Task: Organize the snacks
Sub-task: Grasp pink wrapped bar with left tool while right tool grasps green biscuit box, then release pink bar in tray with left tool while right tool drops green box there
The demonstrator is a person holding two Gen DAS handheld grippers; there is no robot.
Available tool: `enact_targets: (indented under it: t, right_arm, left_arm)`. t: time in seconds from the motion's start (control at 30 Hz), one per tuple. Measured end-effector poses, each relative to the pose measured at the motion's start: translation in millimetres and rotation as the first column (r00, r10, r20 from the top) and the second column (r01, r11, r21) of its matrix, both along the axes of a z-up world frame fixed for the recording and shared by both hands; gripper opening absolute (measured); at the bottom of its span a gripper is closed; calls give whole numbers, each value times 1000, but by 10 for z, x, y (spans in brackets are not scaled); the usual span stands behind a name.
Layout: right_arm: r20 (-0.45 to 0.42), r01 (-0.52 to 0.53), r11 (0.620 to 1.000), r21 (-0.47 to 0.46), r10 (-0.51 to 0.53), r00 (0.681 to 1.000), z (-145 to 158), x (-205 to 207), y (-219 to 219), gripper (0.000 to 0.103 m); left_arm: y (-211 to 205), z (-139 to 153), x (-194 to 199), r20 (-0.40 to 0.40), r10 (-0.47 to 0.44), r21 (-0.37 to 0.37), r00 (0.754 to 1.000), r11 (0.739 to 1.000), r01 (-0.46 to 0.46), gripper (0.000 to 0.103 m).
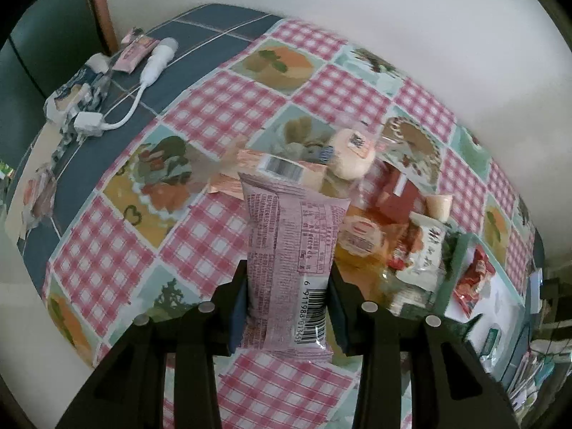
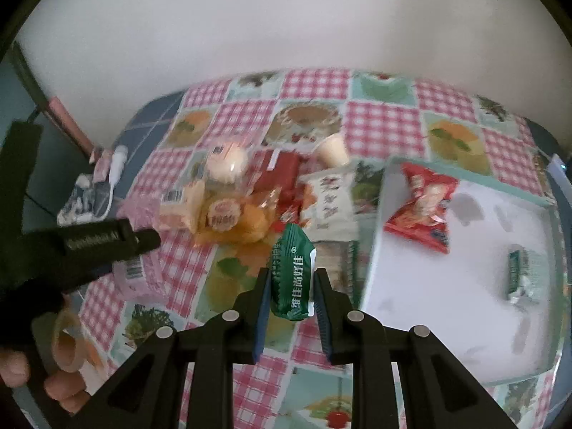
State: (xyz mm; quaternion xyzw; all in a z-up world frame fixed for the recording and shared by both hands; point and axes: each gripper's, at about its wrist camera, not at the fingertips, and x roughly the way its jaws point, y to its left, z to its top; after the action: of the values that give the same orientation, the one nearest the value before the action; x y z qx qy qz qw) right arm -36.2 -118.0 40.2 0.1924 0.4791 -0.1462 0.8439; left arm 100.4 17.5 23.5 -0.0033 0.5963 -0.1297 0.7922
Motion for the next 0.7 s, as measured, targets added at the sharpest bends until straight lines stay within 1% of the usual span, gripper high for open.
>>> enact_targets:
  t: [0.23,0.4,0.53,0.7]
  right_arm:
    - [33,96,995,-24,-96,995,218,-325,-372,25]
    - [7,192,978,-86,-192,981,256,-588,-689,25]
    - [-28,278,955,-100,-282,959,205,-824,-1025,25]
    - [-49,368,925,-97,-374,926,167,-1142,-1388,25]
  left_arm:
    - [-340,122,-268,24,-83,0,996,997,83,41]
    - [-660,175,-527,41,-169,17,985,986,169,41]
    - [-944,181,-757,49,-255,33,966,967,254,41]
    - [-1315,121,-1059,35,-372,36,927,928,371,42]
